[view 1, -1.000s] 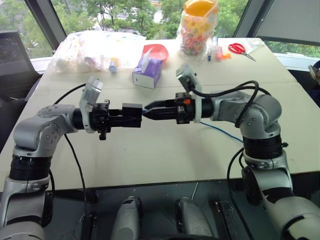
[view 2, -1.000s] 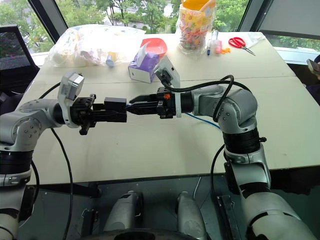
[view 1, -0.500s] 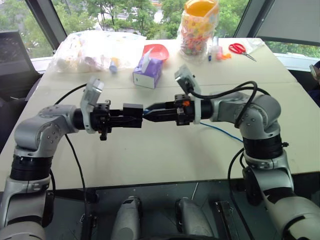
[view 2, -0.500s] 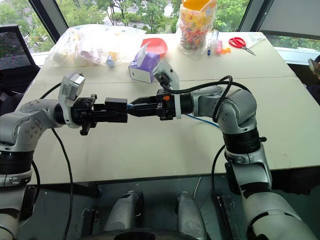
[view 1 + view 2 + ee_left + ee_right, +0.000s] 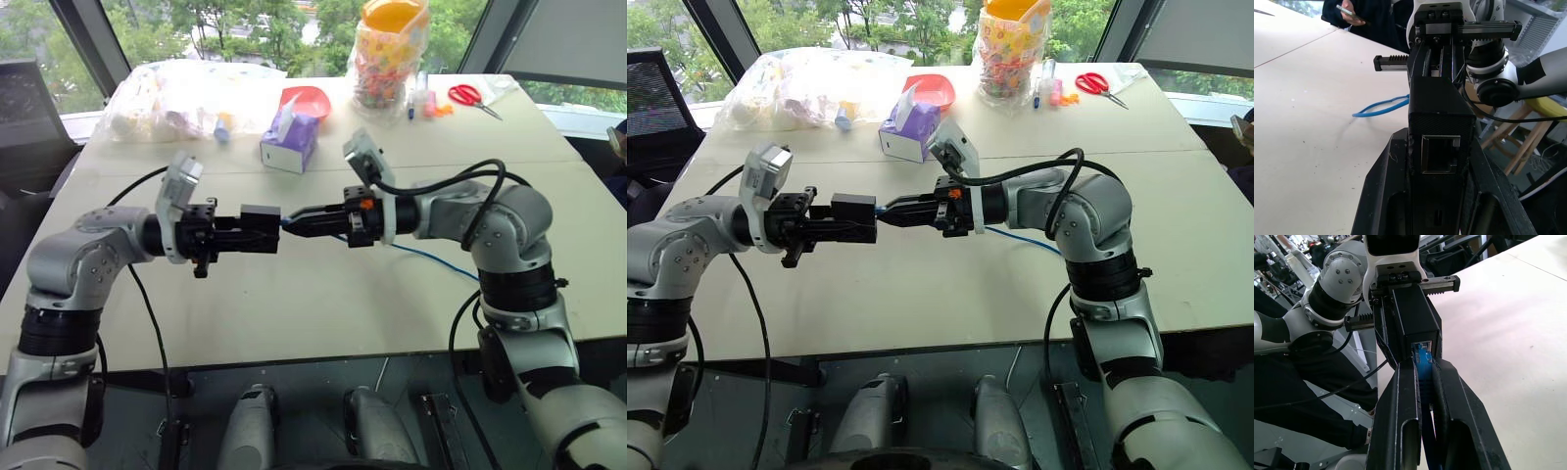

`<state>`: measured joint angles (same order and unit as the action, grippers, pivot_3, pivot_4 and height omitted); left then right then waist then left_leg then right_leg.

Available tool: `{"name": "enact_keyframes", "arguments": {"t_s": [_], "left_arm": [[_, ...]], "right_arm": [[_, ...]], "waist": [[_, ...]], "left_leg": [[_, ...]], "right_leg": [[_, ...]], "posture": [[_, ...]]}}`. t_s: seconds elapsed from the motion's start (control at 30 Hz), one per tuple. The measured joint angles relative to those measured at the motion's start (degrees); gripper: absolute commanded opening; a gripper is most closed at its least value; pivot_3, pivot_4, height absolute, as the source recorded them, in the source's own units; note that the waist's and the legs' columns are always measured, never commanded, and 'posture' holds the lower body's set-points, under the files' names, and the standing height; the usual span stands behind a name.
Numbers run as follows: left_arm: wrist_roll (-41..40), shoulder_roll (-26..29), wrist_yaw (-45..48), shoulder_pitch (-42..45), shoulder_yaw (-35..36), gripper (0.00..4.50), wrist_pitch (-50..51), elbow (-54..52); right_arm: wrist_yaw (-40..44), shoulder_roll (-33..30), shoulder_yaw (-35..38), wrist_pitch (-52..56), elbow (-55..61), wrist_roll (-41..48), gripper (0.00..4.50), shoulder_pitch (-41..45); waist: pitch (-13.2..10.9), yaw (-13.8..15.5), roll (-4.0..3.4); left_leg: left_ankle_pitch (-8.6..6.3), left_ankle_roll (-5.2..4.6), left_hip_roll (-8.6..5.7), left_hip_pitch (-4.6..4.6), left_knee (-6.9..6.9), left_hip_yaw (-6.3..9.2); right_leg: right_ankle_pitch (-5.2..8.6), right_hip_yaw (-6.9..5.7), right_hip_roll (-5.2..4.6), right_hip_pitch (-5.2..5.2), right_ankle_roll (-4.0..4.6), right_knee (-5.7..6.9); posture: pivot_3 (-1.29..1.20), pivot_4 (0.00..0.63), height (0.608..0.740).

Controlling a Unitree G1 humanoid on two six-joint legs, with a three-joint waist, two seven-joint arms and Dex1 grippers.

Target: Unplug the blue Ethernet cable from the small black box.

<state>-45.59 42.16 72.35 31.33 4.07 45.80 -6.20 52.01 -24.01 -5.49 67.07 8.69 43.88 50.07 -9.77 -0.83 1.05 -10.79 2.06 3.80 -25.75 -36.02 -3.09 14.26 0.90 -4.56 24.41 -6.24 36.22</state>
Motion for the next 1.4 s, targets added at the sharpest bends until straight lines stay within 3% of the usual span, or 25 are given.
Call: {"name": "enact_keyframes", "arguments": {"t_s": [0.67,1.07,1.4], "left_arm": [[-2.9,1.6,-5.7,-4.0,0.0,0.55,0.9,-4.9],[-5.4,1.6,-6.0,-4.7,-0.4,0.55,2.4,-7.6],[-6.4,1.6,-6.4,-4.6,-0.4,0.55,3.4,-7.9]], "right_arm": [[2.5,-2.2,-1.9,-6.2,-2.8,1.9,0.05,-4.3],[3.6,-6.4,-2.8,-5.8,1.7,4.2,0.05,-5.2],[3.4,-6.4,-3.1,-4.9,1.2,4.6,0.05,-4.3]], "waist": [[0.0,0.0,-0.01],[0.0,0.0,0.00],[0.0,0.1,0.00]], "left_leg": [[0.00,0.00,0.00,-0.03,0.01,0.00],[0.00,0.00,0.00,-0.04,0.01,0.01],[0.00,0.00,0.00,-0.05,0.00,0.01]], "right_leg": [[0.00,0.00,0.00,0.03,0.00,-0.03],[0.00,0.00,-0.01,0.03,0.01,-0.05],[0.01,0.00,-0.01,0.03,0.01,-0.07]], "posture": [[0.00,0.150,0.735],[0.00,0.150,0.735],[0.00,0.150,0.735]]}}
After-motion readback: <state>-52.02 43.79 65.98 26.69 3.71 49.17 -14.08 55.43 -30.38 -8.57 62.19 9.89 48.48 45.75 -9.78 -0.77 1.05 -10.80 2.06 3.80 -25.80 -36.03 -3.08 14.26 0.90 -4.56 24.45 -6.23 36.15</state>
